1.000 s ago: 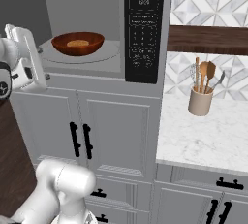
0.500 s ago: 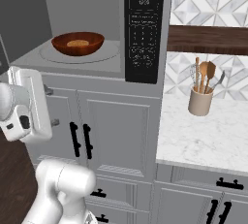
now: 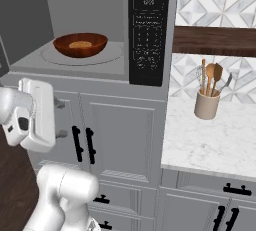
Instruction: Open the microwave, place the bowl with waffle inside the microwave, then close the microwave door and turn it on.
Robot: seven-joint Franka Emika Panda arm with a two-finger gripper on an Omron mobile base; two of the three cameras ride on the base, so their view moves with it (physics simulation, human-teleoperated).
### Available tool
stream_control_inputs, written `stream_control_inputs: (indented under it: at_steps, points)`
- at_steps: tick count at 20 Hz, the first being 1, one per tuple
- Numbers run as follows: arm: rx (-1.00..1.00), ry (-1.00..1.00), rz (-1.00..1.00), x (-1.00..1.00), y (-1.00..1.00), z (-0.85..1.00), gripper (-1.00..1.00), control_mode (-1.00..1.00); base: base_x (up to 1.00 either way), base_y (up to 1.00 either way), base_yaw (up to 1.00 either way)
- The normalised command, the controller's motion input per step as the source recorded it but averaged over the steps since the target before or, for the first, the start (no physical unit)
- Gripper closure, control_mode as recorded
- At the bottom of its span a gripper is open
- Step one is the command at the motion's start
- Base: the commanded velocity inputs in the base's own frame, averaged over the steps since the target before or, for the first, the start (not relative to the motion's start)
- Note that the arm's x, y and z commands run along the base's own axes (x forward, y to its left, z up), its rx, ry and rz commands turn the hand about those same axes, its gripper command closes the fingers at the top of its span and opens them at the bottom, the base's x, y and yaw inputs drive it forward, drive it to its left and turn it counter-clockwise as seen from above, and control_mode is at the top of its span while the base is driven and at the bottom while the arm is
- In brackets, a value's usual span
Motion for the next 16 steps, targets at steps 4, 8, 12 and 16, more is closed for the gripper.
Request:
stream_control_inputs:
  at_steps: [4, 8, 12, 16]
  points:
    - [-0.13, 0.00, -0.09, 0.02, 0.00, -0.67, -1.00, -1.00, 0.00, 0.00, 0.00]
    - [-0.15, 0.00, -0.08, 0.01, 0.00, -0.79, -1.00, -1.00, 0.00, 0.00, 0.00]
    - [-0.21, 0.00, -0.04, 0.00, -0.08, -0.82, -1.00, -1.00, 0.00, 0.00, 0.00]
    - [-0.24, 0.00, 0.00, 0.00, -0.08, -0.86, -1.00, -1.00, 0.00, 0.00, 0.00]
